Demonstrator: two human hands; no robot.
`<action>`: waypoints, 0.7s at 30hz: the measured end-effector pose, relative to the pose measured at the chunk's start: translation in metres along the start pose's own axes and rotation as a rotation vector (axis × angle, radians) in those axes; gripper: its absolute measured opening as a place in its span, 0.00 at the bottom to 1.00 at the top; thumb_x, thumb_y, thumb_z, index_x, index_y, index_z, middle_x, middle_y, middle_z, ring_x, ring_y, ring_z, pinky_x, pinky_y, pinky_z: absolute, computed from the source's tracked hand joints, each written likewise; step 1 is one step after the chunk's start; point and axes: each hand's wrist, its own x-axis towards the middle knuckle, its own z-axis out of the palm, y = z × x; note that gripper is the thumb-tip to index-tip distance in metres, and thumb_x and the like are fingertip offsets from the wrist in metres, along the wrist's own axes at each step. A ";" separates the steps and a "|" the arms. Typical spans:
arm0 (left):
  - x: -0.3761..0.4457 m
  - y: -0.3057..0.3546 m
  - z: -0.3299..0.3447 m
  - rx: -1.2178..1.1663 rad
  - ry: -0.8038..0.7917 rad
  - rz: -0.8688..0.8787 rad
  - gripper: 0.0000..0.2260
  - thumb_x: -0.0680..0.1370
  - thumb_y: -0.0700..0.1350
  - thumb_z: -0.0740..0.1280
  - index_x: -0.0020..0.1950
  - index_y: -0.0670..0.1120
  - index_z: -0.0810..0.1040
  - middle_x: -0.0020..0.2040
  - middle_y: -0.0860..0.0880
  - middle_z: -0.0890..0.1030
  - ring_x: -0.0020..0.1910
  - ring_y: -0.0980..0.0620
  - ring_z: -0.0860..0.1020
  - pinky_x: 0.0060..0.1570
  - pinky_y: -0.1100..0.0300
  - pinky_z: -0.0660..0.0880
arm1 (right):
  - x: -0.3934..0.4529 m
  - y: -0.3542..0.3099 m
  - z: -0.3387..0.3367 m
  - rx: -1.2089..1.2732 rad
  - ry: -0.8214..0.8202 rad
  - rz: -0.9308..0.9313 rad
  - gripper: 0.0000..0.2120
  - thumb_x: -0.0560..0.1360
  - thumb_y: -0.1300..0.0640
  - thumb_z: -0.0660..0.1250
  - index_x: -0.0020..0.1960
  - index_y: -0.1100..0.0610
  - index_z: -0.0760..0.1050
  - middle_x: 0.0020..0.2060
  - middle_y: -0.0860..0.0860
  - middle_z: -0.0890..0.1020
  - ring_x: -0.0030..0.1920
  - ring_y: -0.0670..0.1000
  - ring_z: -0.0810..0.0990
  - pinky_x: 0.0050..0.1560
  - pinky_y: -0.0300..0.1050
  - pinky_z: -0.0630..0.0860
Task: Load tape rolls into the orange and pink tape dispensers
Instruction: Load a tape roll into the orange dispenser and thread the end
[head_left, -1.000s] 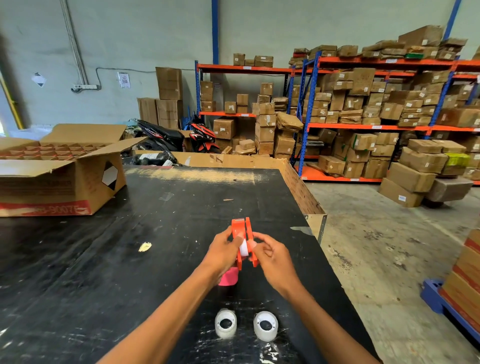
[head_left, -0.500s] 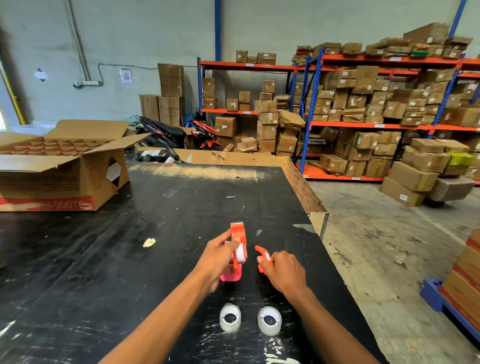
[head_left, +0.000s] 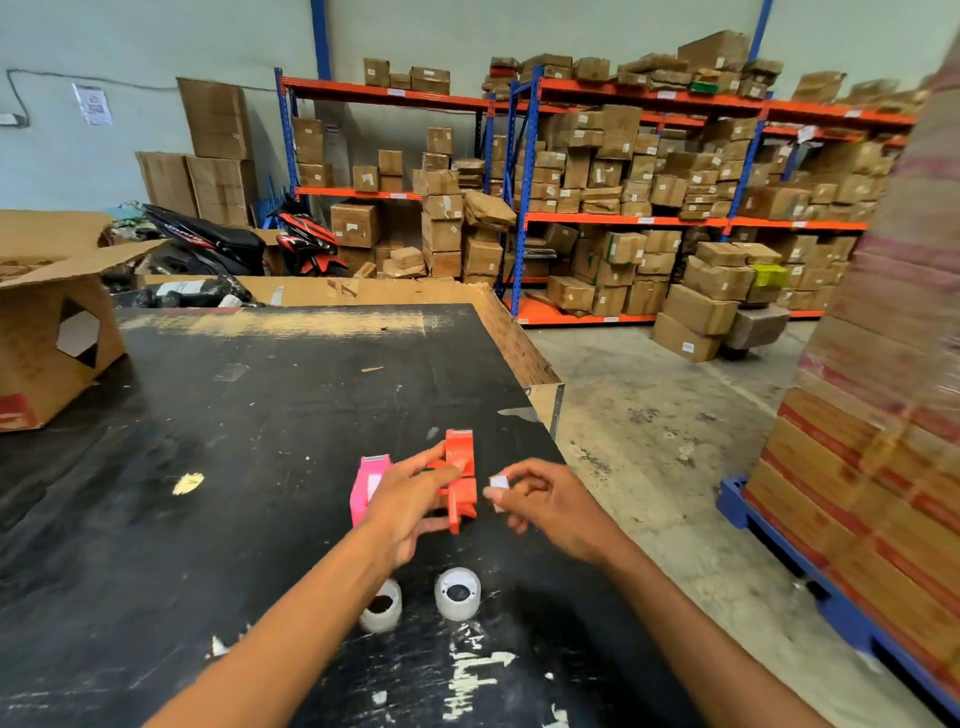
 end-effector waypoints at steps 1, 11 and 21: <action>0.000 0.001 -0.003 0.015 0.004 0.008 0.17 0.77 0.42 0.68 0.65 0.50 0.75 0.49 0.41 0.84 0.37 0.48 0.82 0.35 0.56 0.80 | -0.005 0.003 -0.008 -0.146 -0.019 0.028 0.13 0.69 0.52 0.75 0.49 0.58 0.79 0.38 0.58 0.81 0.36 0.49 0.77 0.39 0.44 0.74; -0.023 -0.009 -0.019 0.083 0.048 0.126 0.17 0.76 0.54 0.67 0.62 0.50 0.78 0.42 0.42 0.86 0.33 0.47 0.83 0.35 0.55 0.84 | -0.025 -0.002 0.012 -0.921 -0.253 0.092 0.28 0.66 0.36 0.72 0.57 0.53 0.78 0.55 0.55 0.78 0.58 0.56 0.76 0.50 0.49 0.76; -0.040 -0.017 -0.059 0.009 0.102 0.135 0.17 0.76 0.45 0.68 0.66 0.52 0.76 0.42 0.47 0.86 0.36 0.51 0.84 0.36 0.49 0.83 | -0.011 -0.004 0.062 -0.334 -0.102 0.061 0.25 0.72 0.50 0.72 0.65 0.57 0.73 0.46 0.55 0.83 0.49 0.55 0.80 0.56 0.54 0.78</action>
